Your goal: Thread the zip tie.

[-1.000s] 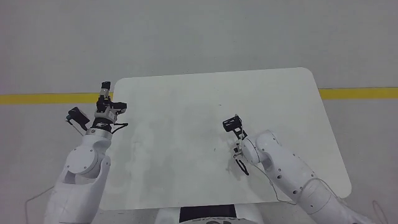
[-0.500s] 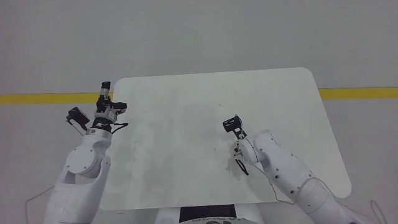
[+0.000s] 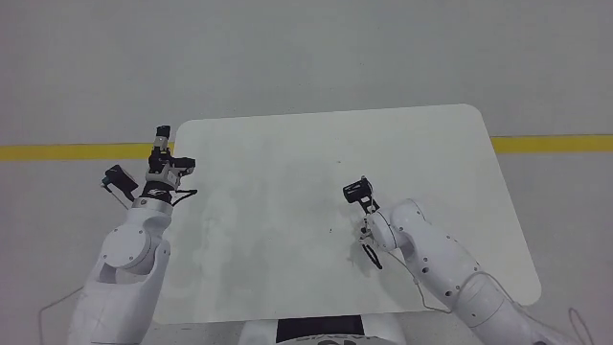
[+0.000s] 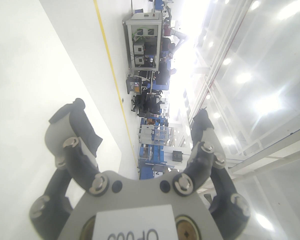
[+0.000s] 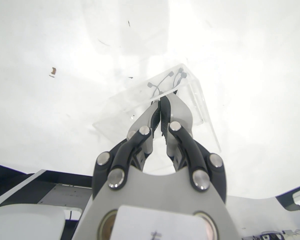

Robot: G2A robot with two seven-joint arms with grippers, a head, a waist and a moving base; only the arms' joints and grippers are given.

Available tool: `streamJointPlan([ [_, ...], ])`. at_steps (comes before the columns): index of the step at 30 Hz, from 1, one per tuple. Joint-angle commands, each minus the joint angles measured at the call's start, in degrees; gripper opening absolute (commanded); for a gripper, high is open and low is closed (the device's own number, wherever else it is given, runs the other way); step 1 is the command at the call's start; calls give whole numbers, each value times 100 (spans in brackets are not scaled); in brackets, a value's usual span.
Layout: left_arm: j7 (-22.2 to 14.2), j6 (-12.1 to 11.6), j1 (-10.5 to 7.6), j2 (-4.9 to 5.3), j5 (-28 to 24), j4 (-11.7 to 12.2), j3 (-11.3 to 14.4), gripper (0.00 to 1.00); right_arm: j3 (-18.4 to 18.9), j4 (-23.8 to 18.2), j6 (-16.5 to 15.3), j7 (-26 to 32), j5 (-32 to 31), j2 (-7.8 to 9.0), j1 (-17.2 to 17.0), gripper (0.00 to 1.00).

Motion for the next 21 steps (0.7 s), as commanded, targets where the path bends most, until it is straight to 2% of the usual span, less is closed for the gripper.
streamJointPlan([
  [1, 0, 0, 0, 0, 0, 0, 0, 100, 41, -71, 1, 5, -22, 1, -32, 0],
  [12, 0, 0, 0, 0, 0, 0, 0, 100, 459, -756, -160, -13, 29, 63, -404, 0],
  [21, 0, 0, 0, 0, 0, 0, 0, 100, 993, -1301, -415, -296, 530, 130, -794, 0],
])
